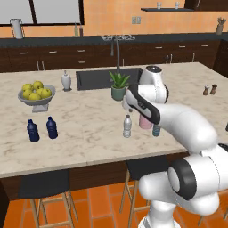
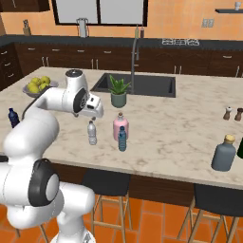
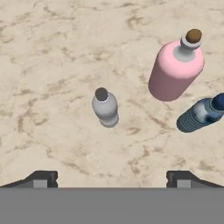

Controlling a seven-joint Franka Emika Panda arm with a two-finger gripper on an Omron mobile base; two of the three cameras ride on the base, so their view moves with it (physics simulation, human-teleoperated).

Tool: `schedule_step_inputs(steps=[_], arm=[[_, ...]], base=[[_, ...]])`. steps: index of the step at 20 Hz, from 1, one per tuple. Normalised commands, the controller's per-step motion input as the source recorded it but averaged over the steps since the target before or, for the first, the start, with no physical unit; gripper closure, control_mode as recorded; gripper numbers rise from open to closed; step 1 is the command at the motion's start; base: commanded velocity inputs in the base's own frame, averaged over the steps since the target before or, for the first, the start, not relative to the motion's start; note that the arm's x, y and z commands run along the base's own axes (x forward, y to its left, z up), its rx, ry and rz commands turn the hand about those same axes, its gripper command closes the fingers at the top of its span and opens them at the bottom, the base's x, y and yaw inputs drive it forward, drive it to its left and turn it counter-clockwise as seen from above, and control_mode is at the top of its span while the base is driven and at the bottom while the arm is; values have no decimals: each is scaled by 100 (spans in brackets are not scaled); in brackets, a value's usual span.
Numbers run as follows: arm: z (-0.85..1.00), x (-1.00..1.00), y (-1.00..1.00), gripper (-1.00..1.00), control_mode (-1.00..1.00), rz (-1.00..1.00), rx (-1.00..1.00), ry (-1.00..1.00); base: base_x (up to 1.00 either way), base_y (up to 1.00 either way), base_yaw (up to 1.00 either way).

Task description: Move the plastic bottles in the middle to the plastics group, and the glass bottles in the middle to the glass group.

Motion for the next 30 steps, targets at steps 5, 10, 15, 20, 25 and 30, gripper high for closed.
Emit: schedule_step_inputs(steps=[5, 10, 15, 20, 25, 30], arm=[[-44, 3, 5, -100, -100, 2, 0, 0], [-22, 31, 0, -100, -100, 5, 0, 0], [0, 21, 0, -100, -100, 5, 0, 0], [-4, 30, 2, -100, -100, 4, 0, 0], [-23, 6, 3, -100, -100, 3, 0, 0], [-21, 2, 24, -100, -100, 4, -6, 1]], base=[[0, 0, 0], [0, 0, 0], [0, 0, 0], [0, 0, 0], [0, 0, 0], [0, 0, 0]])
